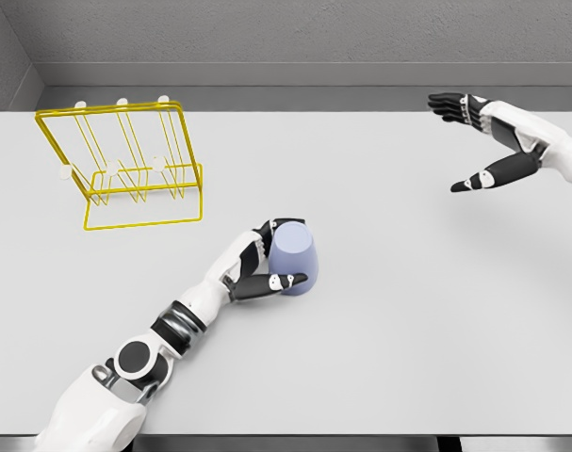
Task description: Place the cup on the cup holder with both arms
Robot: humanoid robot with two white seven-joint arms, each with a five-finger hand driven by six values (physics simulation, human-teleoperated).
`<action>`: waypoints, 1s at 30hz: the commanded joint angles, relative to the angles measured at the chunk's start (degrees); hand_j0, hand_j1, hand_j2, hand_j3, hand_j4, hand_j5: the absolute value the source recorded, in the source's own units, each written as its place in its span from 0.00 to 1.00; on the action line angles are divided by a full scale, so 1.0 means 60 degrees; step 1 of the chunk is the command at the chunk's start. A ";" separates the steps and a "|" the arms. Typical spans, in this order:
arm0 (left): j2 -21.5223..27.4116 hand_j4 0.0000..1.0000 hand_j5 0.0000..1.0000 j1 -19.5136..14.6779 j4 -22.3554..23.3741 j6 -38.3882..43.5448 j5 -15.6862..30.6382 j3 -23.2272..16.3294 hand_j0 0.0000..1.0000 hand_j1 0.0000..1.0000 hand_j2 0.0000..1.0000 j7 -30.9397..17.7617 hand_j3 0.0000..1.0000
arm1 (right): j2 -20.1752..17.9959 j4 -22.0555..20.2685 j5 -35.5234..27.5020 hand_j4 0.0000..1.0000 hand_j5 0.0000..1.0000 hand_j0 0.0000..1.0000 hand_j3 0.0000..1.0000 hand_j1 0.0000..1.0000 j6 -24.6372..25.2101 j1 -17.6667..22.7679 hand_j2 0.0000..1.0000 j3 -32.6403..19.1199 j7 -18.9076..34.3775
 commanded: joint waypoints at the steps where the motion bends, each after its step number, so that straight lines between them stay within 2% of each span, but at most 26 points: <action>1: 0.0020 0.73 0.73 0.0000 -0.0092 -0.0003 0.0017 0.0043 0.73 0.73 0.73 0.0005 0.73 | 0.0015 0.0055 -0.0019 1.00 1.00 1.00 1.00 1.00 0.0013 0.0000 1.00 -0.0005 -0.0002; 18: 0.0372 0.73 0.73 -0.0029 -0.1249 -0.0003 0.0134 0.0248 0.73 0.73 0.73 0.0005 0.73 | 0.0059 0.0157 -0.0004 1.00 1.00 1.00 1.00 1.00 -0.0001 -0.0073 1.00 -0.0005 -0.0002; 24: 0.0445 0.70 0.70 0.0029 -0.1469 -0.0018 0.0134 0.0395 0.70 0.70 0.70 0.0005 0.70 | 0.0088 0.0172 -0.0004 1.00 1.00 1.00 1.00 1.00 -0.0001 -0.0073 1.00 -0.0005 -0.0002; 30: 0.0723 0.71 0.71 0.0176 -0.1762 -0.0047 0.0178 0.1039 0.71 0.71 0.71 0.0005 0.71 | 0.0161 0.0187 0.0025 1.00 1.00 1.00 1.00 1.00 0.0013 -0.0088 1.00 -0.0005 -0.0002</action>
